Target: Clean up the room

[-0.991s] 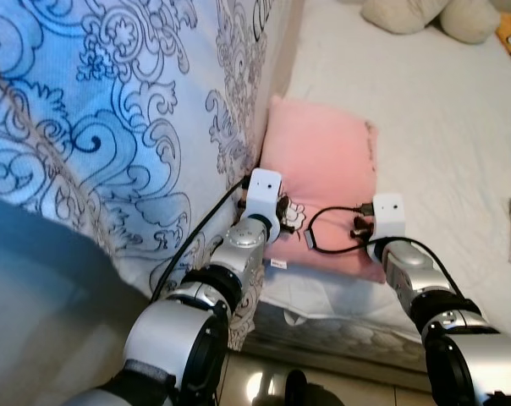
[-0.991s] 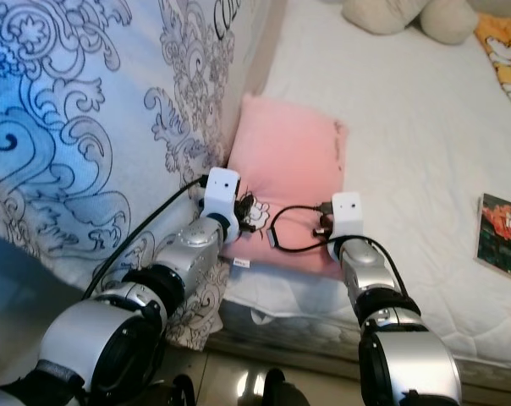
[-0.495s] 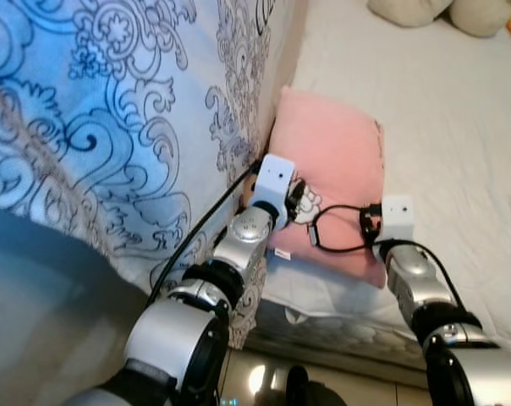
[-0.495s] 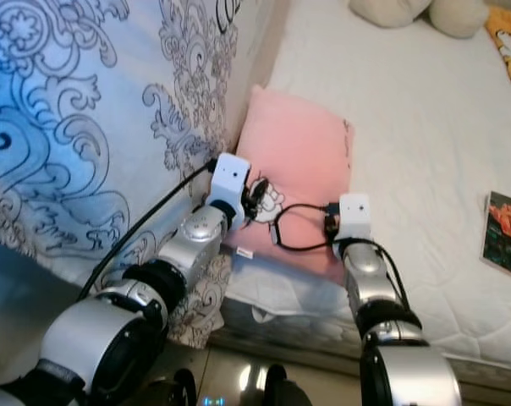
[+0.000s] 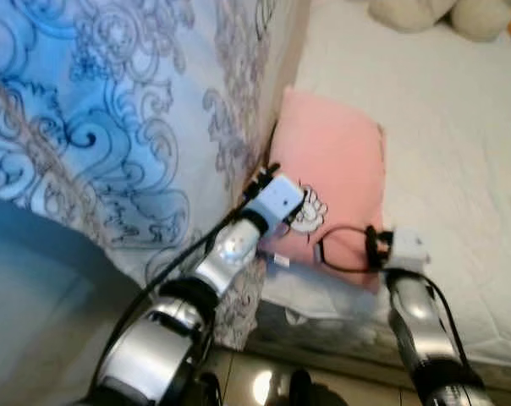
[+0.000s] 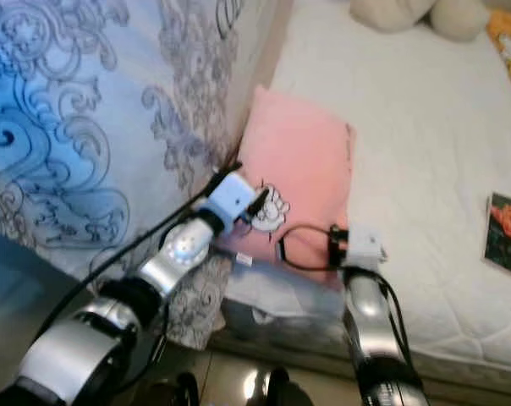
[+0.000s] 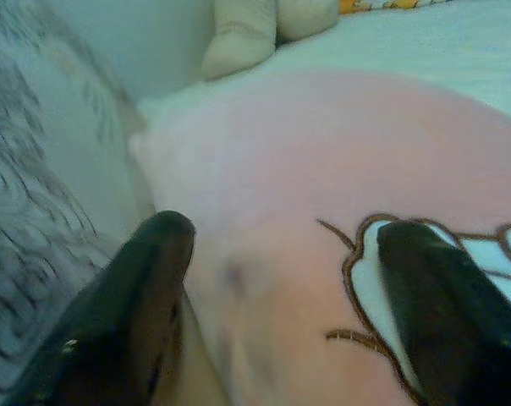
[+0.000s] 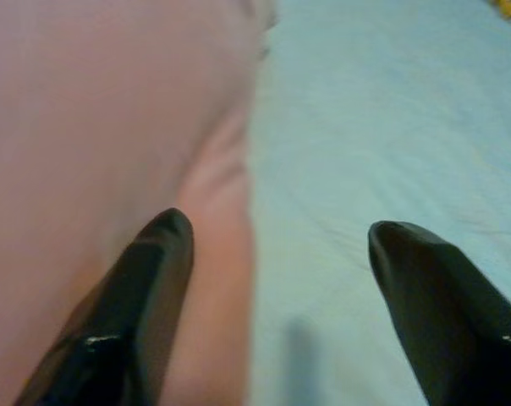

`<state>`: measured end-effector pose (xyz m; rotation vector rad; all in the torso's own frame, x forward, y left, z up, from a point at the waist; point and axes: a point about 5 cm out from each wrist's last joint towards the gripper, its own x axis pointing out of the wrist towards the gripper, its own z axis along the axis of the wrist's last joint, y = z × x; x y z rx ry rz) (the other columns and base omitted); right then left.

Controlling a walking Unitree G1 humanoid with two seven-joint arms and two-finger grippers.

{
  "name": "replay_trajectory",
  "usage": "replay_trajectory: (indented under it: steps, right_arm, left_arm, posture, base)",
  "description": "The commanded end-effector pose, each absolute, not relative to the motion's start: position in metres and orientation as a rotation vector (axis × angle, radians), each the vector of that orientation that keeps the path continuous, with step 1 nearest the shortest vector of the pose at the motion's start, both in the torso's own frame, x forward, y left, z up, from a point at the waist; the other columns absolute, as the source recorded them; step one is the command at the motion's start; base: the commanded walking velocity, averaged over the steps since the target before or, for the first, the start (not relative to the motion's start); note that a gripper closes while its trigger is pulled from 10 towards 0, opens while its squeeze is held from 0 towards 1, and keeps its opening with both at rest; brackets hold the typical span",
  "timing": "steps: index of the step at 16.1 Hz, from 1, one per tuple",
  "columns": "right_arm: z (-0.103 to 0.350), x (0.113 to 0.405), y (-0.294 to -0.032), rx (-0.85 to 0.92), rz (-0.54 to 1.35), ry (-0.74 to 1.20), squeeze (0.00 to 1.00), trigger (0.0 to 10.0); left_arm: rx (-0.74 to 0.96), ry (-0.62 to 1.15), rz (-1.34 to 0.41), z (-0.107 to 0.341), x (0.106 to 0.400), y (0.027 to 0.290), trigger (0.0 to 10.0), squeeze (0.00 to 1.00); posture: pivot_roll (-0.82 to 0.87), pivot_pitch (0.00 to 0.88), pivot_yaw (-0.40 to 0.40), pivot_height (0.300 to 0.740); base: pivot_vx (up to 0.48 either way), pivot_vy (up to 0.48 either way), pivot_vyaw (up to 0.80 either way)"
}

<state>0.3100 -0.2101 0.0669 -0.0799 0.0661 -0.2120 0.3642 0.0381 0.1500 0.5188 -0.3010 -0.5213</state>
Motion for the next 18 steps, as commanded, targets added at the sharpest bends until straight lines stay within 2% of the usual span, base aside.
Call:
replay_trajectory:
  steps: [1,2,3,4,5,6,7,9,10,12,13,16,18]
  right_arm:
    - [0.069,0.305,-0.215,-0.077,-0.244,0.047,1.00,10.0]
    - [0.075,0.297,-0.218,-0.064,-0.277,0.001,1.00,10.0]
    - [0.079,0.292,-0.218,-0.051,-0.289,-0.027,1.00,10.0]
    - [0.085,0.278,-0.213,-0.030,-0.290,-0.087,1.00,10.0]
    - [0.087,0.269,-0.211,-0.013,-0.293,-0.104,1.00,10.0]
    - [0.080,0.243,-0.210,0.029,-0.314,-0.082,1.00,10.0]
    - [0.067,0.228,-0.213,0.057,-0.328,-0.026,1.00,10.0]
    - [0.062,0.230,-0.215,0.045,-0.332,0.012,1.00,10.0]
    - [0.065,0.234,-0.214,0.048,-0.334,0.008,0.02,10.0]
    - [0.073,0.250,-0.206,0.042,-0.295,-0.006,0.00,10.0]
    - [0.077,0.259,-0.200,0.032,-0.262,-0.003,0.00,10.0]
    - [0.079,0.266,-0.198,0.010,-0.240,-0.010,0.00,10.0]
    - [0.079,0.268,-0.192,-0.004,-0.206,-0.006,0.00,10.0]
  left_arm:
    - [0.551,-0.374,-0.507,0.161,0.366,0.047,10.0,1.00]
    - [0.538,-0.403,-0.513,0.165,0.365,0.050,10.0,1.00]
    - [0.471,-0.378,-0.502,0.164,0.365,0.053,10.0,1.00]
    - [0.272,-0.271,-0.468,0.154,0.364,0.065,10.0,1.00]
    - [0.186,-0.219,-0.462,0.146,0.361,0.070,10.0,1.00]
    - [0.073,-0.146,-0.443,0.127,0.344,0.081,10.0,0.00]
    - [0.027,-0.103,-0.437,0.109,0.328,0.090,10.0,0.00]
    - [-0.004,-0.092,-0.410,0.095,0.320,0.100,10.0,0.00]
    - [-0.008,-0.083,-0.417,0.091,0.318,0.101,10.0,0.00]
    - [-0.026,-0.049,-0.449,0.085,0.317,0.096,10.0,0.00]
    - [-0.090,-0.003,-0.419,0.086,0.319,0.097,10.0,0.00]
    - [-0.094,0.003,-0.420,0.086,0.319,0.094,10.0,0.00]
    - [-0.063,-0.018,-0.481,0.086,0.317,0.087,10.0,0.00]
  posture:
    - [0.05,0.064,-0.023,0.740]
    - [0.06,0.011,-0.008,0.740]
    - [0.06,0.000,-0.003,0.740]
    - [0.06,0.000,0.017,0.740]
    - [0.07,0.000,0.016,0.740]
    - [0.09,0.000,0.016,0.740]
    - [0.09,0.000,0.020,0.740]
    - [0.09,0.000,0.022,0.740]
    - [0.08,0.000,0.020,0.740]
    - [0.08,0.000,0.025,0.740]
    - [0.07,0.000,0.028,0.740]
    - [0.06,0.000,0.032,0.740]
    - [0.06,0.000,0.032,0.740]
  base:
    - [0.000,0.000,0.00]
    - [0.000,0.000,0.00]
    - [0.000,0.000,0.00]
    - [0.000,0.000,0.00]
    - [0.000,0.000,0.00]
    - [0.000,0.000,0.00]
    - [0.000,0.000,0.00]
    - [0.000,-0.240,0.00]
    - [0.000,-0.480,0.00]
    - [0.000,-0.465,0.00]
    - [0.000,-0.458,0.00]
    - [0.000,-0.455,0.00]
    - [0.000,-0.448,0.00]
